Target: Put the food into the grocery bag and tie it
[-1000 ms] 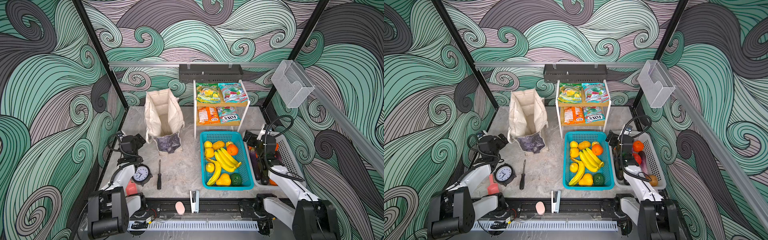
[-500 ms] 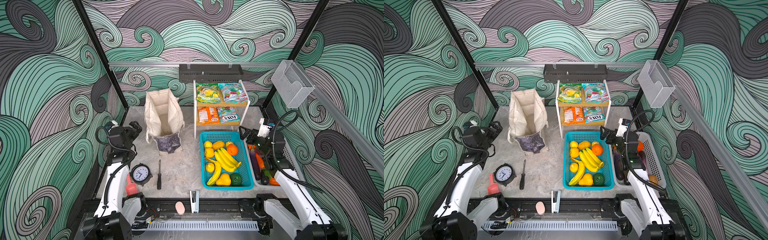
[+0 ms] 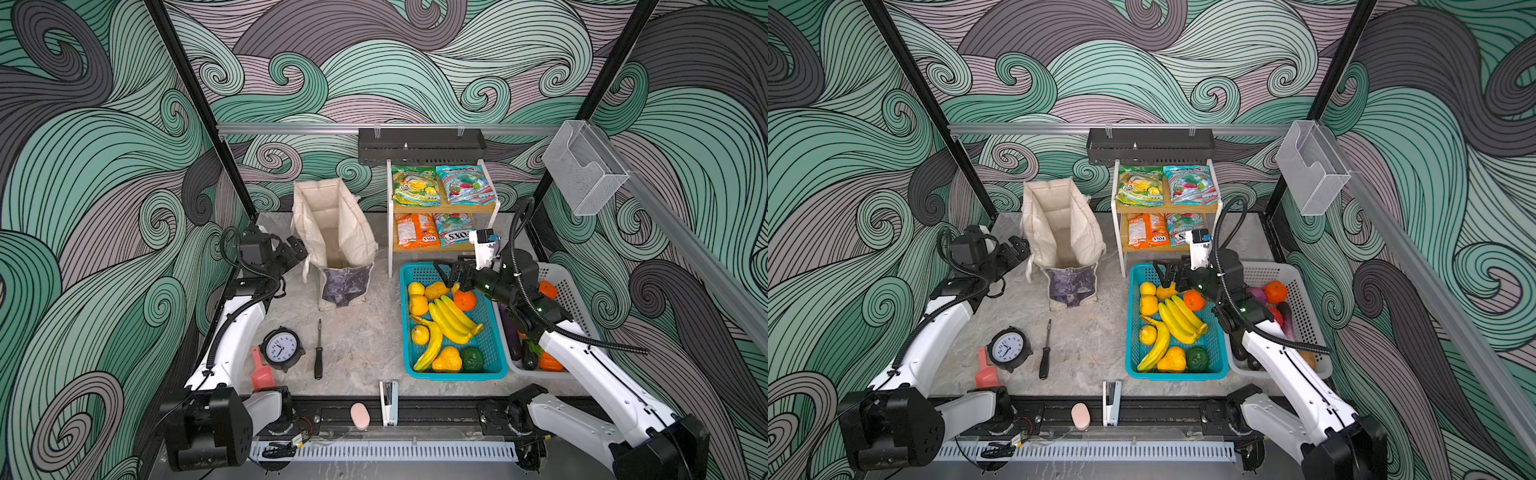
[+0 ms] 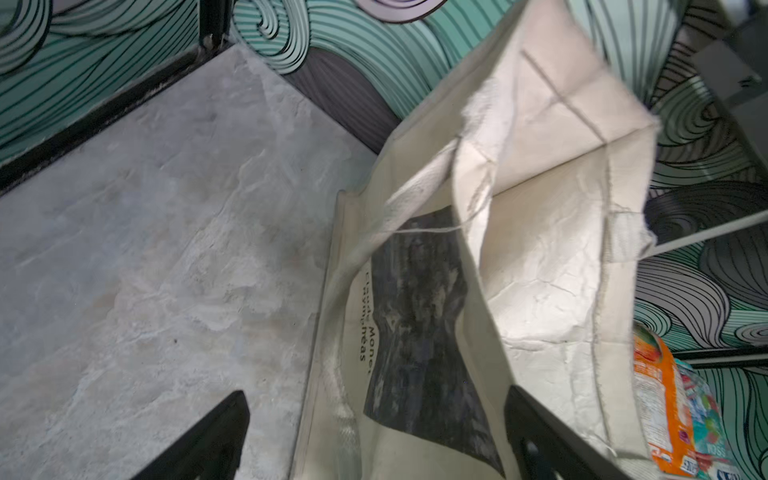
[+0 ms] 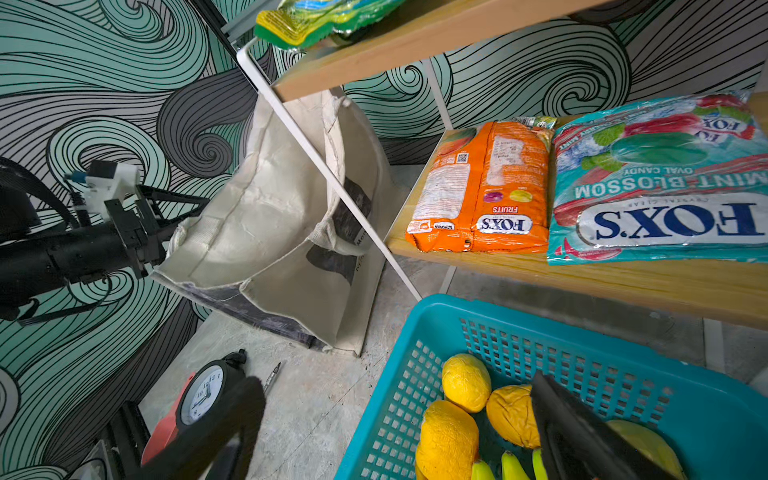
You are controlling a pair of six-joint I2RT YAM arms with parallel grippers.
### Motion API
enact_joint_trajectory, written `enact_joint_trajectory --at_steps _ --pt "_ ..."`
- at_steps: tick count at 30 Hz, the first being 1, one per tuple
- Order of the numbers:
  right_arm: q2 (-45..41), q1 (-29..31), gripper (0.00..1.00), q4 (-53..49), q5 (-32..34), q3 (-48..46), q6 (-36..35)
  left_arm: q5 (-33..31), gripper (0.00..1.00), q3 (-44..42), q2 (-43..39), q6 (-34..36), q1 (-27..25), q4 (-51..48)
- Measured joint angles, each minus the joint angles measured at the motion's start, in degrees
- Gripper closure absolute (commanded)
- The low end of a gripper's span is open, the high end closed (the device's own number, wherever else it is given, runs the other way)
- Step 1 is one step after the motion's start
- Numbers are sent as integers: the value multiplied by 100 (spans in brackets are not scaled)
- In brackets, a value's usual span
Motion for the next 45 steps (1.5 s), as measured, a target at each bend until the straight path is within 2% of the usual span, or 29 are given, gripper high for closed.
enact_joint_trajectory --at_steps 2,4,6,10,13,19,22,26,31,32,38,41,42,45 --pt "31 57 0 -31 4 0 -2 -223 1 192 7 103 -48 -339" --pt "52 103 0 -74 26 7 -4 -769 1 498 -76 323 -254 -774" --pt "79 144 0 -98 37 20 -4 -1189 1 651 -345 597 -553 -798" --pt "140 179 0 -107 37 42 15 -1362 2 1401 -544 1062 -859 -1106" --pt "254 225 0 -210 35 186 42 -1360 1 2413 17 1445 -1220 -1484" --pt "424 474 0 -382 42 483 -2 -1742 1 4024 1788 2380 -2771 -2684" --pt "420 507 0 -439 96 492 -4 -1987 1 4597 2573 2730 -3274 -3270" --pt "376 507 0 -568 227 492 -7 -2197 1 5093 3189 2979 -3574 -3923" --pt "310 507 0 -643 271 492 -7 -2601 4 5488 3668 3029 -3650 -4483" --pt "310 507 1 -649 282 492 -9 -2640 9 5490 3724 3032 -3652 -4533" --pt "310 507 0 -684 350 492 -26 -2863 67 5567 4059 2959 -3755 -5101" --pt "304 507 0 -699 378 492 -24 -2949 92 5683 4188 2850 -3823 -5414" --pt "297 507 0 -702 387 492 -24 -2983 97 5683 4188 2824 -3834 -5504" --pt "275 507 0 -699 391 492 -24 -3073 100 5670 4183 2728 -3845 -5751"
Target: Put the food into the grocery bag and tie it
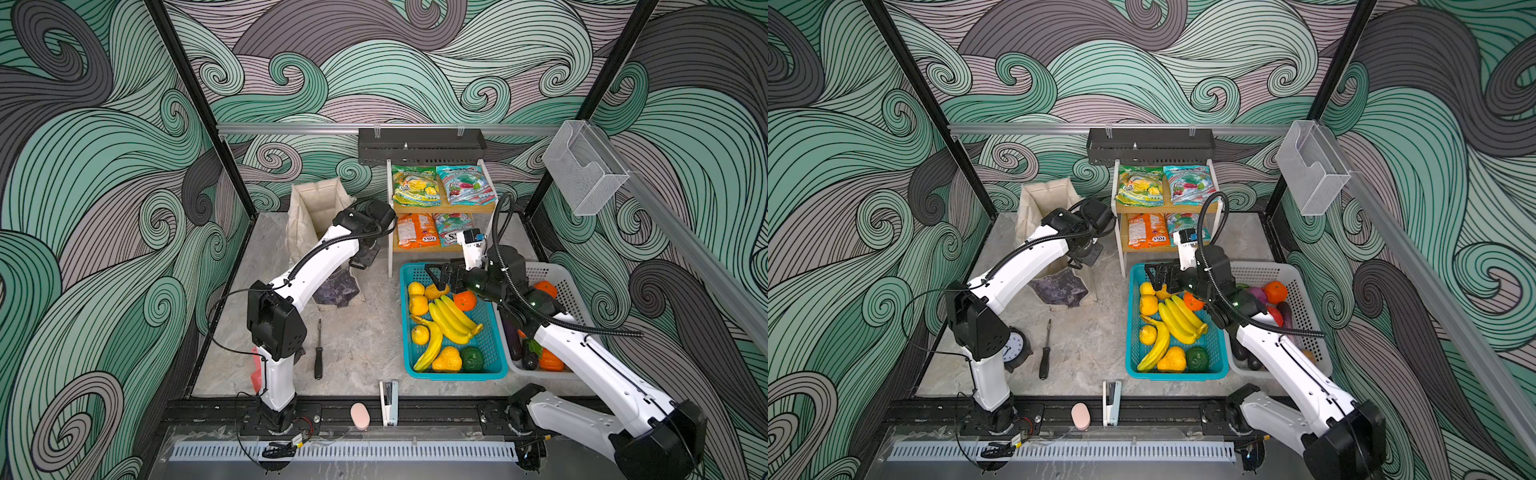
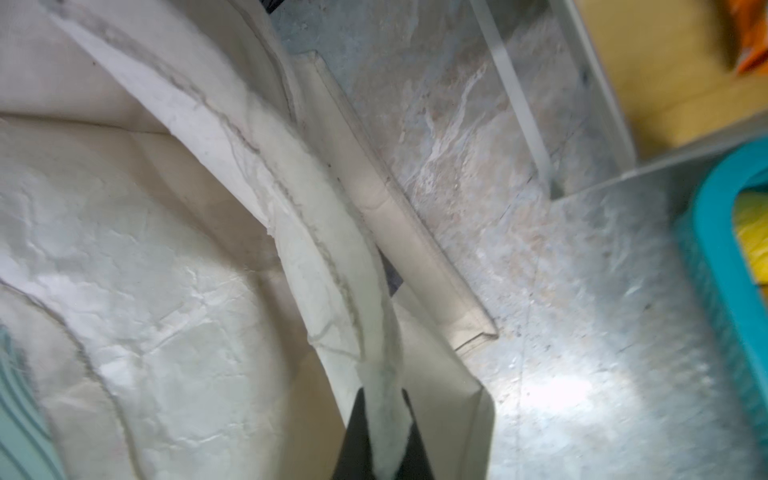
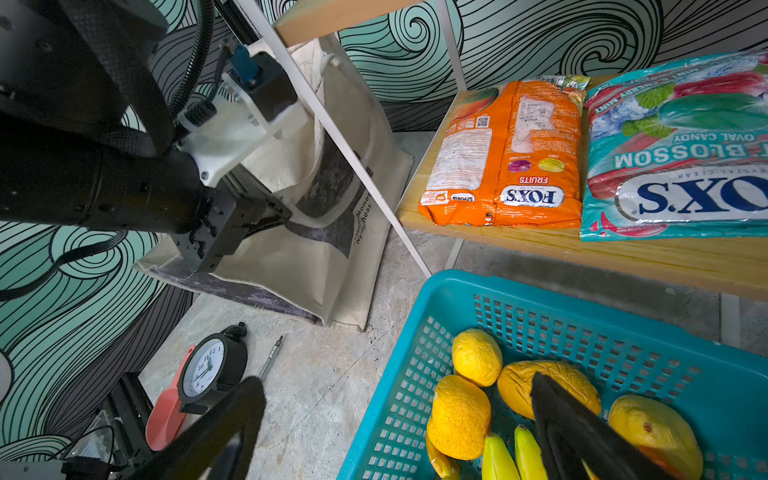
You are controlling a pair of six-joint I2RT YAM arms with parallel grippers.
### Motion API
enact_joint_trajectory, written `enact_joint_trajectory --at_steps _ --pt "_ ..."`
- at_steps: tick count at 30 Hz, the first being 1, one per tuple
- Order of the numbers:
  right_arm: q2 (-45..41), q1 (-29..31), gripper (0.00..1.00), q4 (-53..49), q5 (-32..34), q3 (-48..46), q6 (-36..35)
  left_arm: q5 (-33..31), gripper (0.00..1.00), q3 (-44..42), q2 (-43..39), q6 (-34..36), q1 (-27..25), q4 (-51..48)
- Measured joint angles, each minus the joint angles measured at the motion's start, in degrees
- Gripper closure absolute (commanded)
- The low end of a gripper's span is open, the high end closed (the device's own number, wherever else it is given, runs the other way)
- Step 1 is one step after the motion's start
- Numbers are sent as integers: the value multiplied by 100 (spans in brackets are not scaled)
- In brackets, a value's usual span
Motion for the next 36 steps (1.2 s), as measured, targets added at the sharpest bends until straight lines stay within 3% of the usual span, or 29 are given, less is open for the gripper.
enact_joint_trajectory --at_steps 15,36 --pt "-39 0 0 11 11 0 136 184 100 -1248 -1182 -531 -459 -483" --pt "-258 0 0 -46 166 -31 15 778 100 -83 -433 -629 -461 238"
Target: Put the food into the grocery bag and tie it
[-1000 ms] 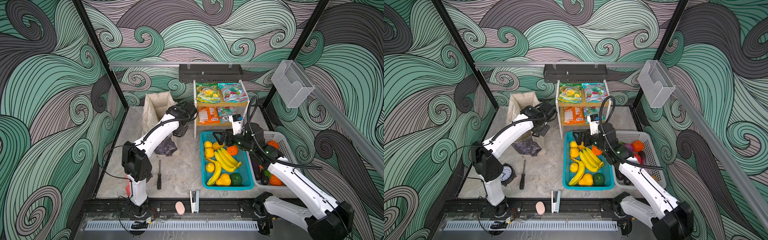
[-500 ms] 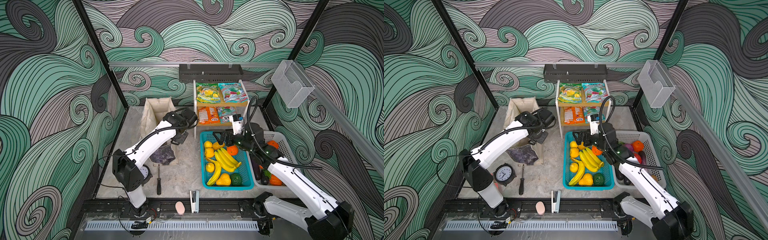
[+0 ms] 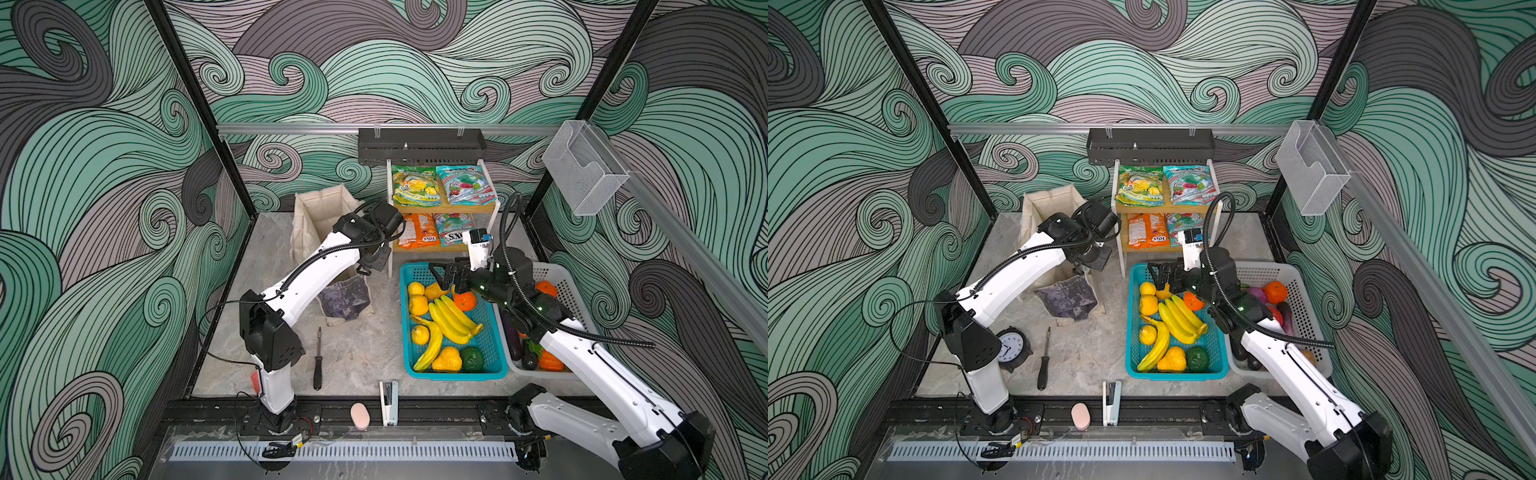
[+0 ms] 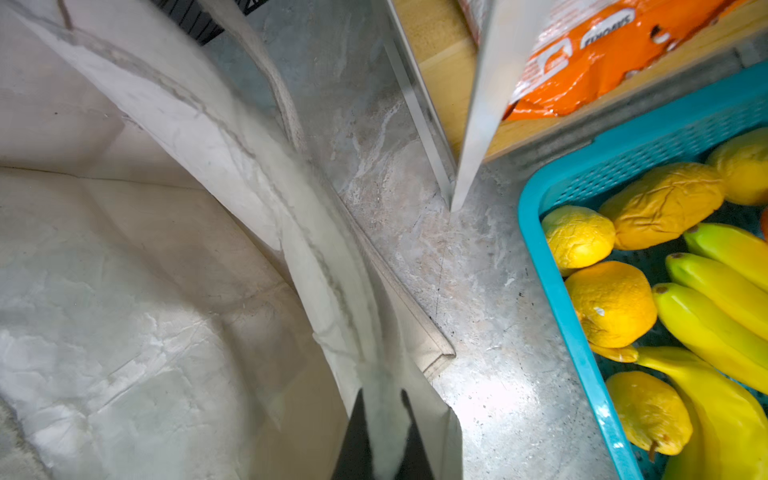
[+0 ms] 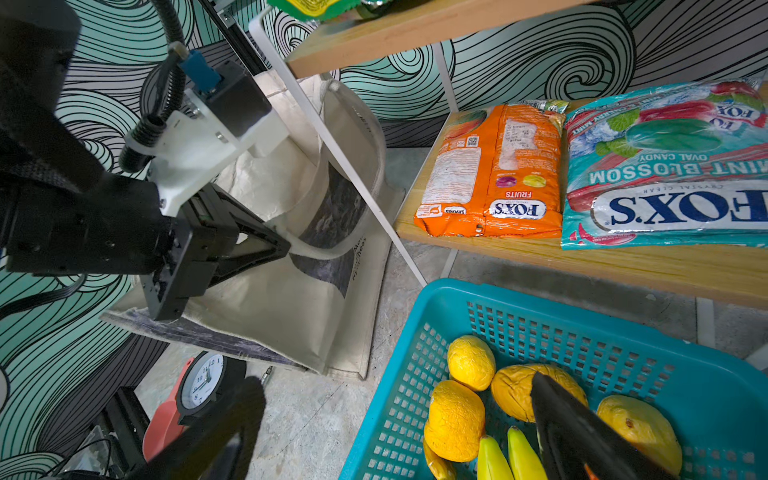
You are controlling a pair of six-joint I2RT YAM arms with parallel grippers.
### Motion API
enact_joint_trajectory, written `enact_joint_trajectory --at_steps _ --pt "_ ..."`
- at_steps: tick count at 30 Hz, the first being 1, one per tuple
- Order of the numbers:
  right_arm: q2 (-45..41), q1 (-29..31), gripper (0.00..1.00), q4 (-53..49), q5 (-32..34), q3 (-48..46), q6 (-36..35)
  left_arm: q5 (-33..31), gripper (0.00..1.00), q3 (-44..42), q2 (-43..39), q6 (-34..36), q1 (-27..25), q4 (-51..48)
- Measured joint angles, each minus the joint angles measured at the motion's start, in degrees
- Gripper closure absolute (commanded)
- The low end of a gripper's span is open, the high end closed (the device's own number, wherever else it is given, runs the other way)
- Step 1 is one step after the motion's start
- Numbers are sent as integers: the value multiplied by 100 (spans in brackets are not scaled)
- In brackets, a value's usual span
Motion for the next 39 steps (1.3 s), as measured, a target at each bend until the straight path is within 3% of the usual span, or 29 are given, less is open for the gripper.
enact_joint_trajectory --at_steps 8,22,29,30,31,35,39 --pt "0 0 0 7 0 -28 -15 138 100 -393 -168 -385 -323 -221" --pt "-13 0 0 7 -28 -57 50 518 97 -1255 -1248 -1012 -684 -111" --pt "-55 0 1 4 -28 -57 48 592 93 -1585 -1414 -1384 -1176 -103" --pt "-52 0 0 2 -28 -57 48 584 90 -1600 -1416 -1425 -1239 -120" --pt "-52 0 0 4 -31 -57 50 579 80 -1620 -1423 -1462 -1309 -138" --pt "-11 0 0 4 -48 -57 50 601 67 -1648 -1460 -1585 -1482 -199" --pt "59 0 0 2 -72 -57 50 667 28 -1648 -1644 -1521 -1502 -166"
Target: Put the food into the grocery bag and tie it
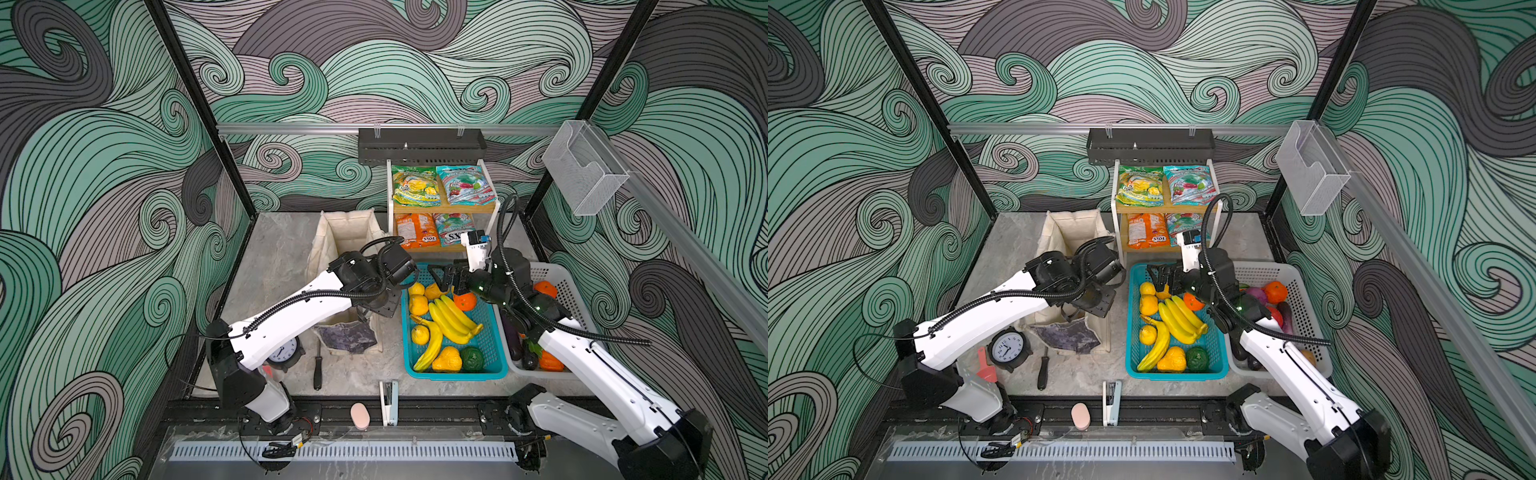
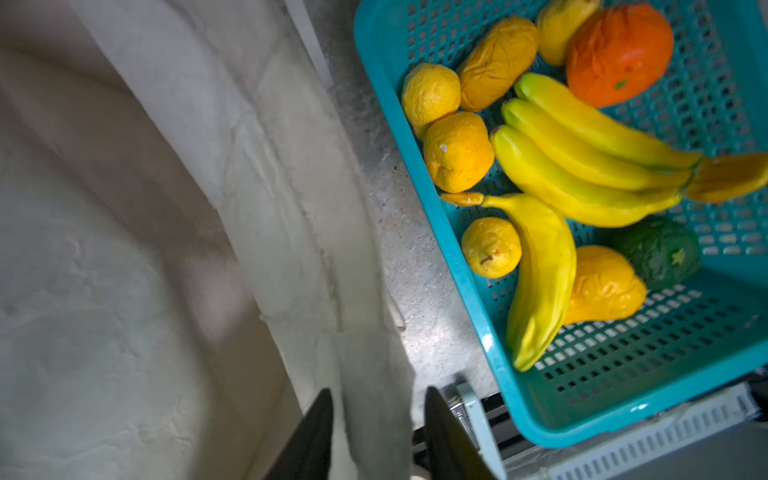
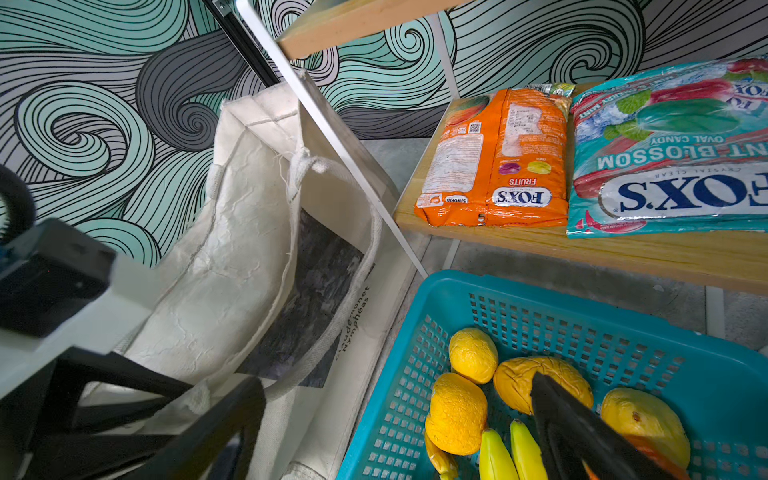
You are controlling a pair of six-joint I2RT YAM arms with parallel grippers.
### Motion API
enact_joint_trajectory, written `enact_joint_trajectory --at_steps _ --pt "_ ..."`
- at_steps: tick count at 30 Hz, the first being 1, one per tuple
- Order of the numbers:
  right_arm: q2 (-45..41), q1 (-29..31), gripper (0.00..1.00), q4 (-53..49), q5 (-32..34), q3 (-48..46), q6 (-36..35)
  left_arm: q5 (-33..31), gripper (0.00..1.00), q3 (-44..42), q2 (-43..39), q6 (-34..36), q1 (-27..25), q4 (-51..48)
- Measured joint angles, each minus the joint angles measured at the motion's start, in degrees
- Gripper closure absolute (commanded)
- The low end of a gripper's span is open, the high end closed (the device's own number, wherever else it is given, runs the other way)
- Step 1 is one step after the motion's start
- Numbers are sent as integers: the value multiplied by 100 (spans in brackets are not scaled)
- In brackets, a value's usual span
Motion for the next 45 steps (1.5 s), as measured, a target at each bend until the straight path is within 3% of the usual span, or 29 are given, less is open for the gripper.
enact_joint_trajectory --at_steps 2,6,10,13,15,24,25,30,31,32,39,45 --pt "0 0 1 -4 2 0 -2 -74 17 0 -197 26 0 111" --pt "7 0 0 -87 -42 103 0 -262 16 9 -802 173 205 382" --pt "13 0 0 -173 -127 275 -2 -90 16 4 -1537 343 1569 614" --pt "15 0 0 -184 -155 289 -7 -133 1 -356 -1985 389 2586 831" --pt "33 0 0 -223 -173 291 -17 -173 1 -787 -2223 382 2833 933" --pt "212 0 0 -358 -450 494 -59 -144 2 -2188 -1714 380 3515 1644" --pt "208 0 0 -378 -461 492 -70 -96 4 -2275 -1668 378 3595 1738" --pt "85 0 0 -452 -492 459 -72 304 84 -2441 -1591 352 3716 2046" --pt "46 0 0 -466 -507 455 -72 398 96 -2441 -1574 367 3716 2061" --pt "4 0 0 -466 -522 446 -72 479 100 -2441 -1567 369 3716 2055" --pt "-103 0 0 -468 -610 348 -63 973 100 -2450 -1624 452 3716 1899" --pt "-37 55 1 -420 -737 330 70 1611 100 -2761 -2197 457 3716 1711"
